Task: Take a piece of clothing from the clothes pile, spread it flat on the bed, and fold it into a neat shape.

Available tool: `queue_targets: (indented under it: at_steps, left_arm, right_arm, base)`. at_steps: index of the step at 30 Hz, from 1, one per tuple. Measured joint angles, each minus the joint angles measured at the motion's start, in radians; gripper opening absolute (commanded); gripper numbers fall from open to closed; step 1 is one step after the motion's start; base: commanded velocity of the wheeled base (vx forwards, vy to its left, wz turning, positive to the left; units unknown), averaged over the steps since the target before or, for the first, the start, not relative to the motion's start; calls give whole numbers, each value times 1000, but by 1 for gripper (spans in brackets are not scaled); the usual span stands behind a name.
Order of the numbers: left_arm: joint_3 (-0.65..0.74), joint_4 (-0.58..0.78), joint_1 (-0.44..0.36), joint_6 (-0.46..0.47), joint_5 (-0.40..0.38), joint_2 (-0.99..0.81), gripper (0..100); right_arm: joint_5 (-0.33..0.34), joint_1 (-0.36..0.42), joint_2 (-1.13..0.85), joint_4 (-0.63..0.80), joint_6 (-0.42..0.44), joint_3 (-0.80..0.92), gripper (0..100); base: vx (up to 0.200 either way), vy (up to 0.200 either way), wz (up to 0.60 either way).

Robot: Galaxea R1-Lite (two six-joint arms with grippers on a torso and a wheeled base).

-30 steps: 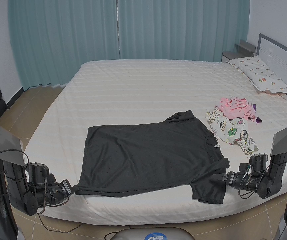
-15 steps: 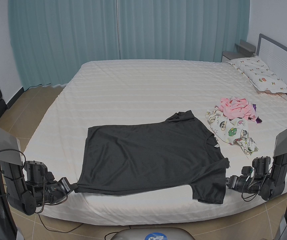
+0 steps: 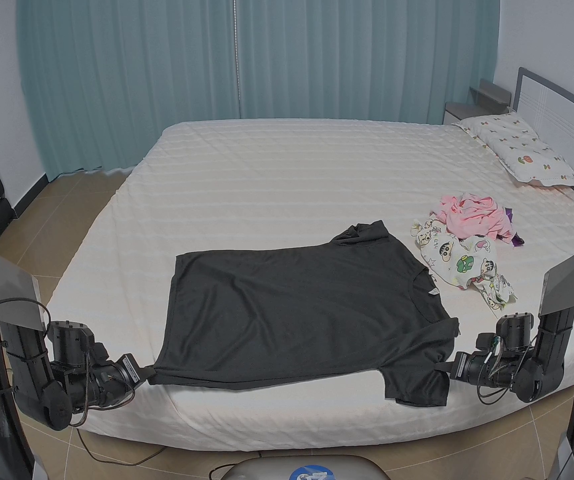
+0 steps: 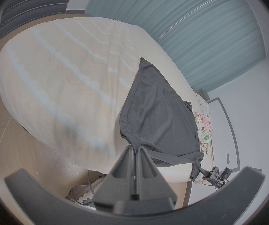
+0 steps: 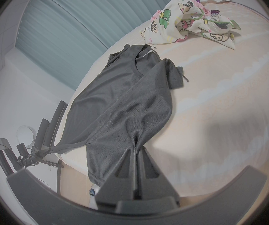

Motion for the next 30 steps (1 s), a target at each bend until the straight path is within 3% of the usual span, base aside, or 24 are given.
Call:
queue_targets:
  at_steps: [12,24,30]
  left_arm:
    - [17,3,7,10,3,-51,0]
    - [69,5,32,171,20,-65,0]
    - [92,5,44,225,54,-64,0]
  right_arm:
    - [101,-109,-119,-6,-40,159,0]
    - [163,-159,-206,-2,-149,316,0]
    - [166,-166,-258,80,-175,326,0]
  base:
    - [0,0,0]
    - [0,0,0]
    - [0,0,0]
